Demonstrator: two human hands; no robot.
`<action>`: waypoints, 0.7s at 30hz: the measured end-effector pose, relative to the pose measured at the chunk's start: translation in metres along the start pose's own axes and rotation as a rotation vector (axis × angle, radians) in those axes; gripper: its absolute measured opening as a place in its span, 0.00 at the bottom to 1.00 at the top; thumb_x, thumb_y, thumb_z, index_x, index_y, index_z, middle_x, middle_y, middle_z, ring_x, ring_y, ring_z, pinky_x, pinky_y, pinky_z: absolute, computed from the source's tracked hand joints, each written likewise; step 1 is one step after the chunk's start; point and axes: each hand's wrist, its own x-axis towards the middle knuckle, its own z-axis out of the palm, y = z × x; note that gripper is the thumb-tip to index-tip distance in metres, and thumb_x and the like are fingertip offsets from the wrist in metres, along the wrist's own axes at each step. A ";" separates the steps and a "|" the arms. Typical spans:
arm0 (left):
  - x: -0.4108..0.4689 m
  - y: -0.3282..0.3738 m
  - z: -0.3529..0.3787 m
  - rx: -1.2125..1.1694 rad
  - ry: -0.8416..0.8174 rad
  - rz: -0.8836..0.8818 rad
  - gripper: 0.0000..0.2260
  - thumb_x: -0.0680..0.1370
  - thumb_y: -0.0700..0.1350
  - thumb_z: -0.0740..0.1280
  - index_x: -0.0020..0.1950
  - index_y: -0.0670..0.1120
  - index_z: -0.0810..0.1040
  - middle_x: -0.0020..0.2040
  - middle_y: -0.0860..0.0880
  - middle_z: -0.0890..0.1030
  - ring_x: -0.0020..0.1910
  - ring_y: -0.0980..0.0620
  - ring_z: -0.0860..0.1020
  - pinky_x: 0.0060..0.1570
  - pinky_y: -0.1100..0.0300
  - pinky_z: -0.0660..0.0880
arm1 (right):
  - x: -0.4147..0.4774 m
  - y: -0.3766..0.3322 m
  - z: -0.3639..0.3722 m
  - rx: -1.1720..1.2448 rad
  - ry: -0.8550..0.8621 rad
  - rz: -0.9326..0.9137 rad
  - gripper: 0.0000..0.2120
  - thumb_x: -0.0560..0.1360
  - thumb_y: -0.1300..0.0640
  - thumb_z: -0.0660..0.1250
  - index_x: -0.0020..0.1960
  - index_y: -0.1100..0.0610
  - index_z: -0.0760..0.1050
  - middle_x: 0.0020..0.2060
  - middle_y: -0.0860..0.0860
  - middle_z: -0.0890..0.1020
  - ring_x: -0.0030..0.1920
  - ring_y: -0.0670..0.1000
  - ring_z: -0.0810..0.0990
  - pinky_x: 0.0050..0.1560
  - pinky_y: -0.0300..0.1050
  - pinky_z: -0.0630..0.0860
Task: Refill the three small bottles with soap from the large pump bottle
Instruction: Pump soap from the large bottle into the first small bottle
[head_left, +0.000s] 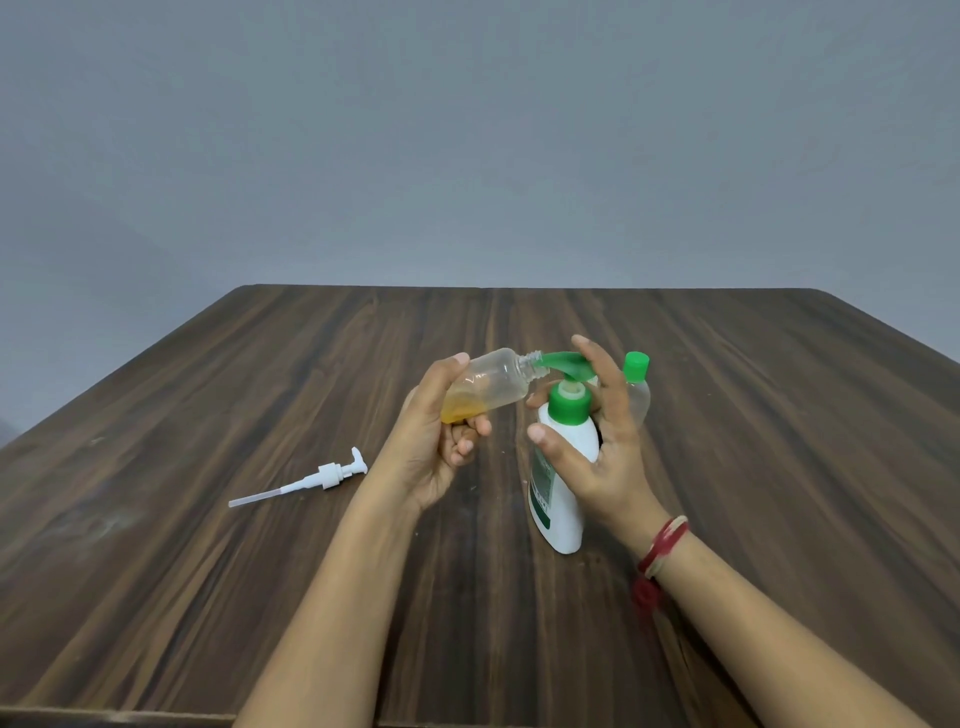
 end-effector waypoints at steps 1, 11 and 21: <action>0.000 0.000 0.000 0.007 0.002 0.003 0.16 0.78 0.55 0.59 0.50 0.43 0.77 0.23 0.49 0.73 0.15 0.59 0.66 0.15 0.71 0.62 | 0.000 0.000 0.000 0.008 0.001 -0.003 0.28 0.70 0.55 0.69 0.66 0.40 0.63 0.52 0.49 0.78 0.48 0.51 0.79 0.54 0.45 0.76; 0.000 -0.001 0.000 -0.018 -0.013 -0.016 0.16 0.78 0.55 0.59 0.49 0.43 0.76 0.23 0.49 0.74 0.15 0.59 0.66 0.15 0.71 0.62 | -0.002 -0.001 0.001 -0.012 0.012 0.018 0.30 0.71 0.53 0.68 0.68 0.38 0.61 0.51 0.51 0.77 0.49 0.50 0.79 0.56 0.43 0.75; 0.001 -0.002 0.000 -0.023 -0.009 -0.021 0.16 0.78 0.55 0.60 0.49 0.43 0.76 0.23 0.48 0.74 0.15 0.59 0.66 0.15 0.71 0.62 | -0.001 0.000 0.001 0.015 0.011 0.005 0.28 0.71 0.54 0.68 0.66 0.37 0.62 0.51 0.53 0.77 0.48 0.49 0.79 0.53 0.42 0.75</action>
